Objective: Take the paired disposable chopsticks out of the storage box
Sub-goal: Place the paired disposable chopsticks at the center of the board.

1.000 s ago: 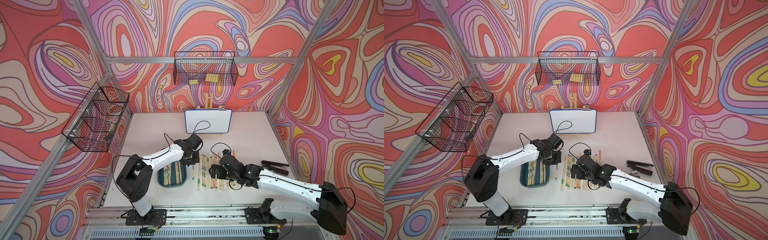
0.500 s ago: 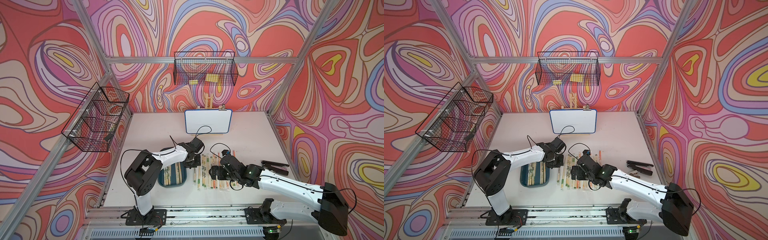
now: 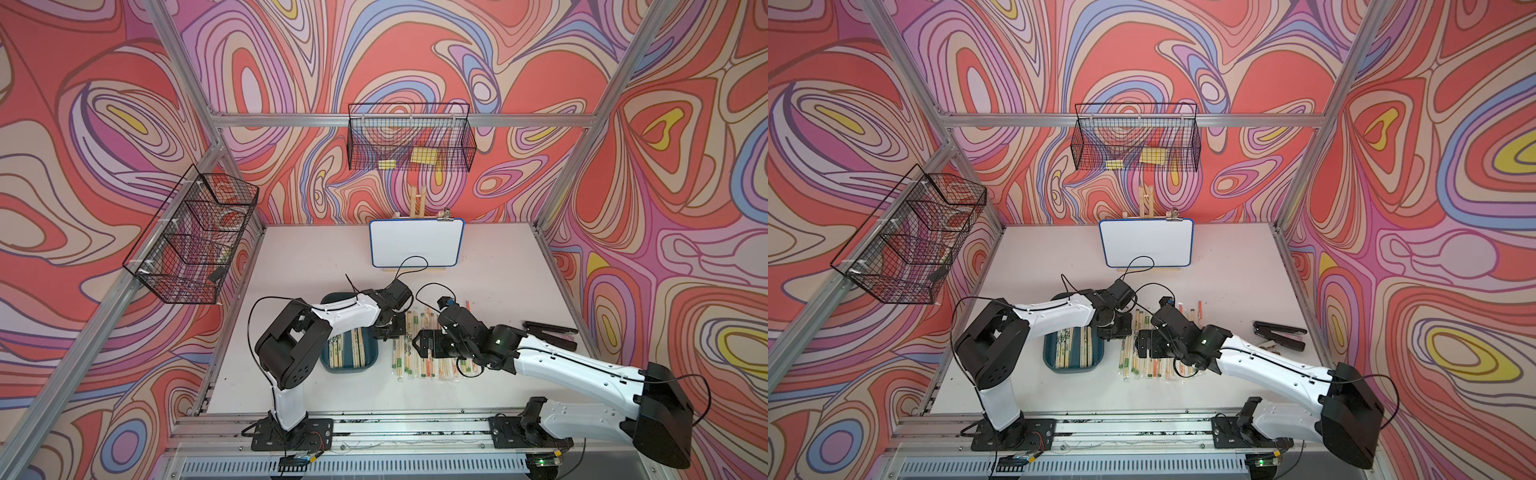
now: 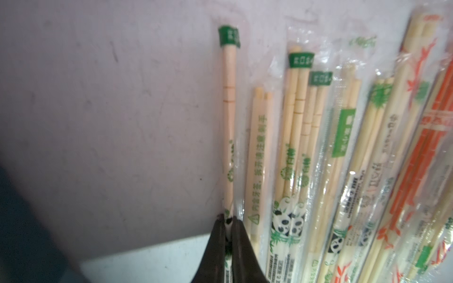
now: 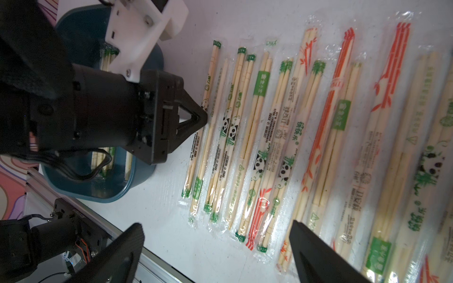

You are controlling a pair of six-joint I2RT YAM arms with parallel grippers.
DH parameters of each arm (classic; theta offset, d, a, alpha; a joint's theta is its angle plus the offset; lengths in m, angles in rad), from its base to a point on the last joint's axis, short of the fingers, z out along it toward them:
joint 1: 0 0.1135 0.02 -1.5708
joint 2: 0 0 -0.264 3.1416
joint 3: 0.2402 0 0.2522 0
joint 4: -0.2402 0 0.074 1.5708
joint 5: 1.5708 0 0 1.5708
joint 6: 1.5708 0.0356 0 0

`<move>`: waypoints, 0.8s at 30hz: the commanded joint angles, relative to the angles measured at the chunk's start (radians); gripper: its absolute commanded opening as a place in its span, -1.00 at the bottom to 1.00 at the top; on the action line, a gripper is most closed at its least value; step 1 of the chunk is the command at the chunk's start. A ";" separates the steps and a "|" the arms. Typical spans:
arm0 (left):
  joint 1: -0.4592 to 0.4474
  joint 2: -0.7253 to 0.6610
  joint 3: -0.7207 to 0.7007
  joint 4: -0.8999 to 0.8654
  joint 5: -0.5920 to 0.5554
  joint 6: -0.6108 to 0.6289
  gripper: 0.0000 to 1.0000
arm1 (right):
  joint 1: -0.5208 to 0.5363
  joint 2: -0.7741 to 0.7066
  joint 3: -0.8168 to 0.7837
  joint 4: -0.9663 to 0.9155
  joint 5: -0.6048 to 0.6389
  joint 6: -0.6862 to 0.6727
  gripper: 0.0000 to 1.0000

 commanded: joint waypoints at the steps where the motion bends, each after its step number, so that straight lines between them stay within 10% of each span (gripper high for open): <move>1: -0.004 0.002 0.006 -0.010 -0.003 -0.009 -0.57 | 0.002 0.003 0.022 0.018 -0.012 -0.012 0.96; 24: 0.080 -0.299 0.086 -0.247 -0.193 0.047 0.39 | 0.004 0.131 0.066 0.061 -0.085 0.017 0.96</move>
